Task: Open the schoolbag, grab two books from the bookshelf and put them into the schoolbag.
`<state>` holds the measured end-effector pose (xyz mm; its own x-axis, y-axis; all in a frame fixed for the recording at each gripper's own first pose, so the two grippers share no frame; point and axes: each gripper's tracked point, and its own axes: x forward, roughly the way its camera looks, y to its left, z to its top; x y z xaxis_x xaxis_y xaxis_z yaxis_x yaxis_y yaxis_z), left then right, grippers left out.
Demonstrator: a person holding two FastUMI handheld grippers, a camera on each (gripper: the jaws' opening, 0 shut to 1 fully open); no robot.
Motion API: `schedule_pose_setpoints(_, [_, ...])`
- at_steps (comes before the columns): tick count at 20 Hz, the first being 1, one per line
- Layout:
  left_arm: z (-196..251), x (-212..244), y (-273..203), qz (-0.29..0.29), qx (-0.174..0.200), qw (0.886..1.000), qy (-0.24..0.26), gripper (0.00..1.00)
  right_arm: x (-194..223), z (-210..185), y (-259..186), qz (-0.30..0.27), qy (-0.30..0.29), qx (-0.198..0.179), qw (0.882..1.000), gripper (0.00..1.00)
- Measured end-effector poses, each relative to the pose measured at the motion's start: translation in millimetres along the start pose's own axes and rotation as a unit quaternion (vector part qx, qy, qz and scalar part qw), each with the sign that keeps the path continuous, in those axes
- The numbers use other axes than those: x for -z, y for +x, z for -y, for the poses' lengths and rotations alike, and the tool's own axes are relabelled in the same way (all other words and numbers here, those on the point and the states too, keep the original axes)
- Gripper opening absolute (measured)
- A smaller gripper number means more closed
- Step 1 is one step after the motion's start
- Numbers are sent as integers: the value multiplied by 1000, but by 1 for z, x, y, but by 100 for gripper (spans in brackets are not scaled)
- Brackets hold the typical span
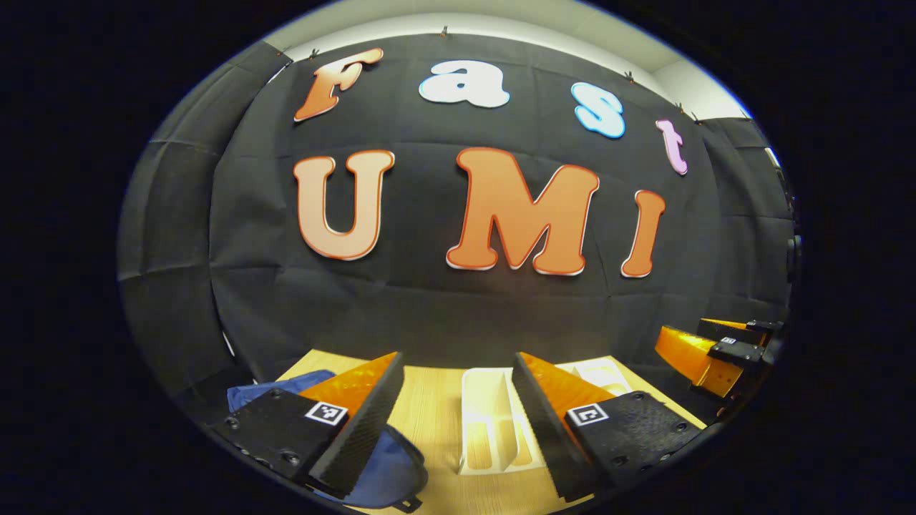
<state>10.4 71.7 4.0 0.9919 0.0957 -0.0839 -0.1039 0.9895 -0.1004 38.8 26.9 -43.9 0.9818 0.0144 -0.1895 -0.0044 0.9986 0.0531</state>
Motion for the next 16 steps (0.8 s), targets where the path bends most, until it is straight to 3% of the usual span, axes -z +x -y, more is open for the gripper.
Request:
schedule_pose_setpoints(5, [9,-27,-12,61,-2,998,14,92,-1,-23,-9,-3,-4,-21,1000,97])
schedule_pose_setpoints(16, [21,-25,-20,62,18,998,23,94,-10,-24,-15,5,-16,-21,1000,97])
